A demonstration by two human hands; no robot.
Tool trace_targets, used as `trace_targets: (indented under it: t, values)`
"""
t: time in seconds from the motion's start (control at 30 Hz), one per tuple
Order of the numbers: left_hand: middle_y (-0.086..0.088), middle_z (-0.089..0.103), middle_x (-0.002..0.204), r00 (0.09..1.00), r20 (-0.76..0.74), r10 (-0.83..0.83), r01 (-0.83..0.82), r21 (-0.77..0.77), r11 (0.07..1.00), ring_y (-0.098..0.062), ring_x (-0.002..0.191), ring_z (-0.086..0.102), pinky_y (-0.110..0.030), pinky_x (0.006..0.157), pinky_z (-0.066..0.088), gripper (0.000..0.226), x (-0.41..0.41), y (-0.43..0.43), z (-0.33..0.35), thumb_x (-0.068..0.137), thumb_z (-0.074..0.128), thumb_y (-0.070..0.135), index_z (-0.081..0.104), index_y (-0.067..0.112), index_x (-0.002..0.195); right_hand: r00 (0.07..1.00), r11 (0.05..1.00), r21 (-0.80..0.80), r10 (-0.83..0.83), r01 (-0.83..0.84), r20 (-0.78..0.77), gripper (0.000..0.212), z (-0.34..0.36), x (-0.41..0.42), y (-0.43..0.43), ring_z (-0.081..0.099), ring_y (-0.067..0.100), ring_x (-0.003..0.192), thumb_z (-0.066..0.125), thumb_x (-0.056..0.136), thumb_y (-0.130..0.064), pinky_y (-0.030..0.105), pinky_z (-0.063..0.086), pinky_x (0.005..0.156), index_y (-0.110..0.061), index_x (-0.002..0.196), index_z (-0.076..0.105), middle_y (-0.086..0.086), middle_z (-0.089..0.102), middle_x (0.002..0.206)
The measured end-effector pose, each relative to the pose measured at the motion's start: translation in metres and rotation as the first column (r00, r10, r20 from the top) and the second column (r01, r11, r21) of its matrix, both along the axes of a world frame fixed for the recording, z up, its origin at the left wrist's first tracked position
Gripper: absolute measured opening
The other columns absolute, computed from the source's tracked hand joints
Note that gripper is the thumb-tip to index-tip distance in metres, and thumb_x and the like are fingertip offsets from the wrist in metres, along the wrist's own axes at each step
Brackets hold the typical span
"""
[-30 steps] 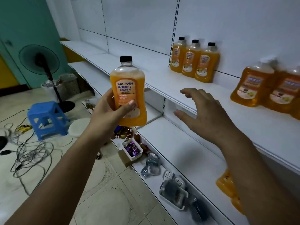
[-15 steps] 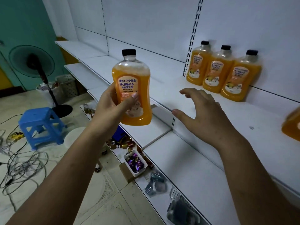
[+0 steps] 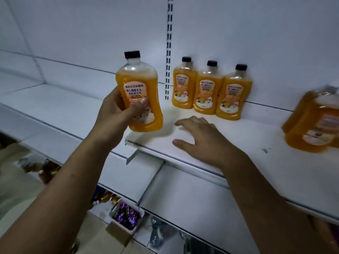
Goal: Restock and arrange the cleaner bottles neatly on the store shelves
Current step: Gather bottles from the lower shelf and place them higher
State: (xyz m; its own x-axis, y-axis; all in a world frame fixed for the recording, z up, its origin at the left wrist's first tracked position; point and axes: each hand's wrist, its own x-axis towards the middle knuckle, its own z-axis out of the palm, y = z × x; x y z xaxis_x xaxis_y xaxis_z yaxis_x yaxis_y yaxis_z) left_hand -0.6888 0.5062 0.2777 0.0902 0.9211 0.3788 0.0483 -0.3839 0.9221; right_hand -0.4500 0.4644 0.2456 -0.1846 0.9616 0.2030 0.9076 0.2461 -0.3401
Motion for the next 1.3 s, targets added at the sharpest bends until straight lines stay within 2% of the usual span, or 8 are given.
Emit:
trace_targets:
  t: [0.1, 0.27, 0.43, 0.63, 0.8, 0.9, 1.03, 1.3]
  values:
    - [0.017, 0.078, 0.109, 0.993, -0.039, -0.111, 0.111, 0.007, 0.994, -0.005, 0.104, 0.074, -0.016, 0.079, 0.059, 0.037, 0.008, 0.032, 0.003, 0.092, 0.074, 0.026, 0.064, 0.025, 0.127, 0.999, 0.997, -0.049, -0.051, 0.051, 0.001, 0.057, -0.010, 0.002, 0.005, 0.044, 0.017, 0.139, 0.057, 0.099, -0.060, 0.046, 0.037, 0.116, -0.034, 0.149, 0.050, -0.008, 0.052, 0.150]
    - [0.009, 0.076, 0.122, 0.955, -0.155, -0.253, 0.253, -0.023, 0.967, -0.010, 0.111, 0.073, -0.023, 0.085, 0.060, 0.048, 0.027, 0.082, 0.003, 0.092, 0.077, 0.029, 0.060, 0.023, 0.137, 0.996, 0.993, -0.079, -0.090, 0.089, -0.013, 0.053, -0.017, 0.001, 0.006, 0.038, 0.011, 0.144, 0.054, 0.101, -0.059, 0.038, 0.029, 0.119, -0.035, 0.147, 0.054, -0.013, 0.049, 0.156]
    - [-0.002, 0.075, 0.121, 0.935, -0.156, -0.318, 0.315, -0.040, 0.948, -0.016, 0.107, 0.075, -0.028, 0.084, 0.063, 0.054, 0.052, 0.116, -0.001, 0.086, 0.084, 0.011, 0.061, 0.012, 0.135, 0.990, 0.987, -0.103, -0.131, 0.124, -0.059, 0.053, -0.017, 0.000, 0.006, 0.040, 0.006, 0.142, 0.057, 0.098, -0.060, 0.037, 0.031, 0.121, -0.036, 0.145, 0.056, -0.017, 0.050, 0.154]
    - [-0.001, 0.072, 0.128, 0.932, -0.180, -0.314, 0.309, -0.058, 0.949, -0.024, 0.116, 0.070, -0.052, 0.097, 0.060, 0.063, 0.071, 0.144, -0.016, 0.083, 0.088, 0.016, 0.060, 0.019, 0.139, 0.984, 0.980, -0.126, -0.164, 0.154, -0.072, 0.053, -0.014, -0.001, 0.006, 0.040, 0.006, 0.144, 0.059, 0.098, -0.058, 0.036, 0.030, 0.122, -0.035, 0.146, 0.057, -0.017, 0.050, 0.156]
    - [0.007, 0.058, 0.144, 0.913, -0.294, -0.283, 0.302, 0.019, 0.953, -0.014, 0.128, 0.056, -0.023, 0.090, 0.052, 0.068, 0.080, 0.150, -0.015, 0.089, 0.083, 0.025, 0.050, 0.029, 0.149, 0.982, 0.978, -0.136, -0.172, 0.159, -0.084, 0.051, -0.013, 0.000, 0.008, 0.041, 0.006, 0.144, 0.060, 0.097, -0.058, 0.038, 0.032, 0.124, -0.035, 0.143, 0.058, -0.017, 0.050, 0.156]
    - [0.008, 0.065, 0.139, 0.913, -0.262, -0.312, 0.326, 0.010, 0.945, -0.016, 0.129, 0.061, -0.037, 0.104, 0.056, 0.066, 0.080, 0.155, -0.019, 0.092, 0.080, 0.023, 0.048, 0.028, 0.150, 0.982, 0.978, -0.136, -0.171, 0.158, -0.085, 0.051, -0.014, 0.001, 0.009, 0.041, 0.005, 0.143, 0.061, 0.097, -0.058, 0.034, 0.031, 0.122, -0.036, 0.143, 0.058, -0.019, 0.050, 0.155]
    - [0.005, 0.072, 0.130, 0.910, -0.250, -0.331, 0.346, 0.014, 0.938, -0.015, 0.120, 0.069, -0.045, 0.103, 0.058, 0.060, 0.080, 0.162, -0.022, 0.093, 0.079, 0.022, 0.052, 0.026, 0.147, 0.982, 0.980, -0.130, -0.163, 0.151, -0.091, 0.051, -0.016, 0.003, 0.011, 0.041, 0.004, 0.143, 0.061, 0.096, -0.059, 0.034, 0.030, 0.122, -0.037, 0.142, 0.058, -0.019, 0.050, 0.155]
    - [0.012, 0.069, 0.130, 0.882, -0.321, -0.346, 0.365, 0.000, 0.931, -0.006, 0.121, 0.065, -0.027, 0.096, 0.055, 0.057, 0.080, 0.174, -0.018, 0.098, 0.073, 0.027, 0.048, 0.030, 0.149, 0.982, 0.982, -0.121, -0.155, 0.142, -0.105, 0.051, -0.017, 0.005, 0.012, 0.042, 0.005, 0.143, 0.062, 0.096, -0.059, 0.037, 0.032, 0.123, -0.036, 0.141, 0.059, -0.019, 0.050, 0.155]
